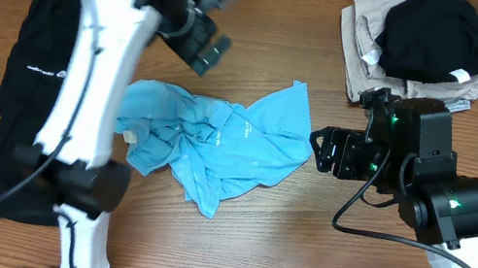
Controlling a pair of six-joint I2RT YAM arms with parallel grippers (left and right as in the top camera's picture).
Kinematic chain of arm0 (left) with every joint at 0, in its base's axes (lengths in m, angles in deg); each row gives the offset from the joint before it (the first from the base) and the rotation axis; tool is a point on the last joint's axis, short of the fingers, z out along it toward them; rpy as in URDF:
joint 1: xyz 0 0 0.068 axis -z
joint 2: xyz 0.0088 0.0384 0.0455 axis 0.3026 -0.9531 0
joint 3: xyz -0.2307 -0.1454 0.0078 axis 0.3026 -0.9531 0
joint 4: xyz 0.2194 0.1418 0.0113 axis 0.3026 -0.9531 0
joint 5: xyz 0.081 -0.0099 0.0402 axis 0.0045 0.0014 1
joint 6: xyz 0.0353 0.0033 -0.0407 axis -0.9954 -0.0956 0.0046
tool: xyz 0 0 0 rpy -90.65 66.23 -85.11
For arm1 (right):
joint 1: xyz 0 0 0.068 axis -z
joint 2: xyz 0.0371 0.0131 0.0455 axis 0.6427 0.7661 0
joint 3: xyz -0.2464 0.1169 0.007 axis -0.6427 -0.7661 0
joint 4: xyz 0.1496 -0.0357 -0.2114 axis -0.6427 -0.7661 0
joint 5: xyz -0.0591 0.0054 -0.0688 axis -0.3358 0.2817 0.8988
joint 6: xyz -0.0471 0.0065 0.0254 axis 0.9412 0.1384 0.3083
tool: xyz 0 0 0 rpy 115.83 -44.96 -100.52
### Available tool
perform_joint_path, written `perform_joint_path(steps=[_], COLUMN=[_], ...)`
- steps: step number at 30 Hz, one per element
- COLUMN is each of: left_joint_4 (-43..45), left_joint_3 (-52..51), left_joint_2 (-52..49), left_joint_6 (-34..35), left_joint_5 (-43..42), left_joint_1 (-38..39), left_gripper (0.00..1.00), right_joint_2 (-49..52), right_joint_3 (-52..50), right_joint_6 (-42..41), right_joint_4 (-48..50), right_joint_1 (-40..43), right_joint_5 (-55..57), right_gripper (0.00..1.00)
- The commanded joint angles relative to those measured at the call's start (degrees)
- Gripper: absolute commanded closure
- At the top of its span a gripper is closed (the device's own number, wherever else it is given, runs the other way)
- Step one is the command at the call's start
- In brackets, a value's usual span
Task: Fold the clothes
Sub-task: 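Grasp the blue t-shirt's edge with the left gripper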
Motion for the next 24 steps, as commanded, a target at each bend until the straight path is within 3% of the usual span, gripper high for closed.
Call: perform_joint_path(steps=[1, 10, 17, 22, 24], left_joint_4=[-0.3, 0.0, 0.7, 2.5, 3.8], left_joint_3=[-3.7, -7.2, -11.0, -15.1, -17.3], left_joint_2=[-5.5, -13.6, -15.4, -15.4, -15.4], left_joint_6=[-4.8, -4.5, -2.7, -2.7, -2.4], left_joint_5=[-1.7, 1.9, 3.5, 3.7, 3.8], left_joint_1=[2.3, 4.7, 5.1, 5.7, 5.7], left_gripper=[0.0, 0.0, 0.0, 0.07, 0.16], right_joint_2=[-0.2, -0.2, -0.2, -0.2, -0.2], right_joint_3=[1.4, 1.4, 1.4, 1.4, 1.4], right_joint_6=[-0.3, -0.2, -0.2, -0.2, -0.2], right_joint_4=[-0.6, -1.7, -1.7, -1.7, -1.7], right_joint_1=[2.5, 14.1, 17.0, 17.0, 17.0], right_joint_5=[2.6, 2.5, 2.4, 2.4, 2.4], right_gripper=[0.17, 0.14, 0.13, 0.13, 0.13])
